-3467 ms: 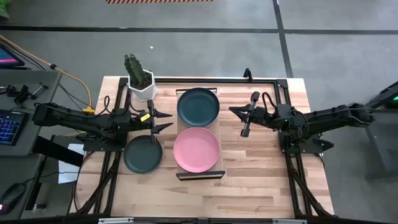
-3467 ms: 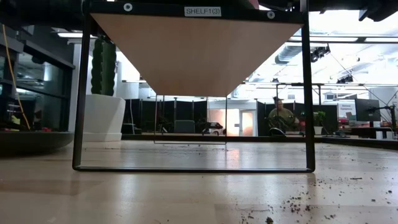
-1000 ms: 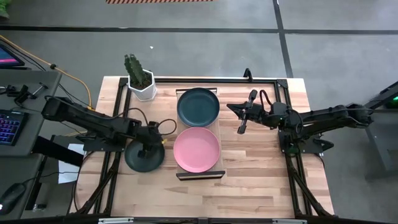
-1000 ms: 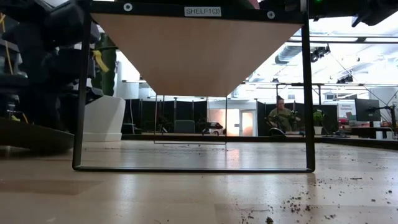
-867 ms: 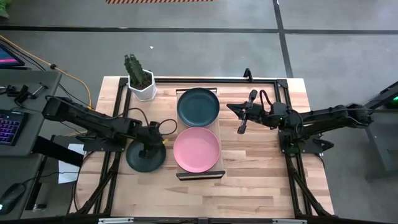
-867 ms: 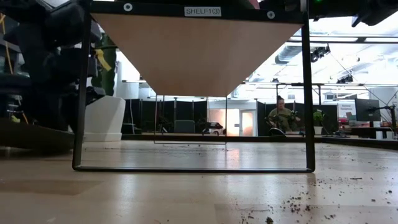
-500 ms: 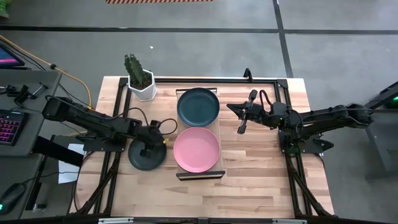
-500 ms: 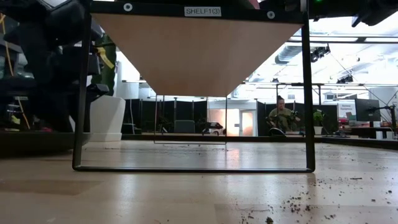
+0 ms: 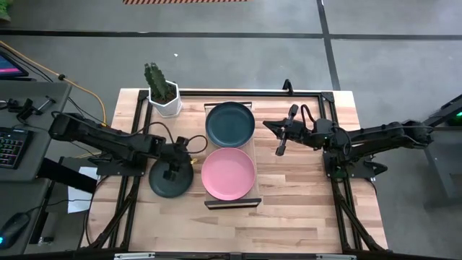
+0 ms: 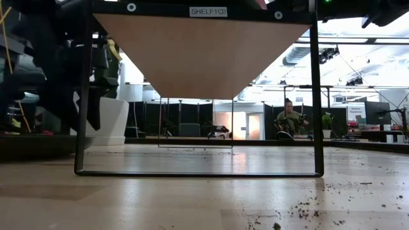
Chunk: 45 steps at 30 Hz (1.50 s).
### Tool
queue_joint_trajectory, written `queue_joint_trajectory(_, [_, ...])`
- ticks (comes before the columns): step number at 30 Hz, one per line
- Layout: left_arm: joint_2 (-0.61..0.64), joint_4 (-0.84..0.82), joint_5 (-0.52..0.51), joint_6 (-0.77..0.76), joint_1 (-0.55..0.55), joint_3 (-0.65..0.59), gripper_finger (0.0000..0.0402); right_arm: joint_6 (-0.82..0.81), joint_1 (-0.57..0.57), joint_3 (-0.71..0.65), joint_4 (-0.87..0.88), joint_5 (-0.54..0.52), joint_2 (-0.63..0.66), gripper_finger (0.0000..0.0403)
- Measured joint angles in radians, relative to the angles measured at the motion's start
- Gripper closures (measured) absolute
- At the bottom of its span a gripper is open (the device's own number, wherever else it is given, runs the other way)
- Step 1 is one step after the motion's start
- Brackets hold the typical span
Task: Place and stack plates onto a shelf
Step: Stack the black plate on top of the light pink plate on the shelf
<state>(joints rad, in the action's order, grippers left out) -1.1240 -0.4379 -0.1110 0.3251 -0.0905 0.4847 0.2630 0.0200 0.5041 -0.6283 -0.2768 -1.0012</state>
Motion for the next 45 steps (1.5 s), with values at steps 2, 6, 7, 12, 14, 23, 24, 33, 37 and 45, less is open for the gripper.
queue_joint_trajectory(2, [0.000, -0.010, 0.005, 0.011, 0.012, 0.000, 0.0259, 0.000, 0.000, 0.000, 0.001, 0.000, 0.000, 0.0403])
queue_joint_trajectory(6, [0.000, -0.006, 0.006, 0.060, 0.045, 0.000, 0.0259, 0.000, 0.000, 0.000, 0.001, 0.000, 0.000, 0.0403])
queue_joint_trajectory(7, [-0.003, -0.005, 0.006, 0.069, 0.056, 0.000, 0.0259, 0.000, 0.000, 0.000, 0.001, 0.000, 0.000, 0.0403])
queue_joint_trajectory(12, [-0.051, -0.004, 0.037, 0.086, 0.101, 0.000, 0.0259, 0.000, 0.000, 0.000, 0.001, 0.000, 0.000, 0.0403])
queue_joint_trajectory(14, [-0.078, 0.002, 0.056, 0.097, 0.109, 0.000, 0.0259, 0.000, 0.000, 0.000, 0.002, 0.000, 0.000, 0.0403])
queue_joint_trajectory(23, [-0.169, 0.072, 0.064, 0.122, 0.111, 0.000, 0.0259, 0.000, 0.000, 0.000, 0.004, 0.000, 0.000, 0.0403])
queue_joint_trajectory(24, [-0.173, 0.074, 0.065, 0.122, 0.111, 0.001, 0.0259, 0.000, 0.000, 0.000, 0.004, 0.000, 0.000, 0.0403])
queue_joint_trajectory(33, [-0.171, 0.072, 0.068, 0.098, 0.111, 0.001, 0.0278, 0.000, 0.000, 0.000, 0.007, 0.000, 0.000, 0.0403])
queue_joint_trajectory(37, [-0.170, 0.072, 0.067, 0.098, 0.111, 0.001, 0.0315, 0.000, 0.000, 0.000, 0.007, 0.000, 0.000, 0.0403])
queue_joint_trajectory(45, [-0.171, -0.028, 0.059, 0.086, 0.110, 0.071, 0.0391, 0.000, 0.000, 0.000, 0.007, 0.000, 0.000, 0.0403])
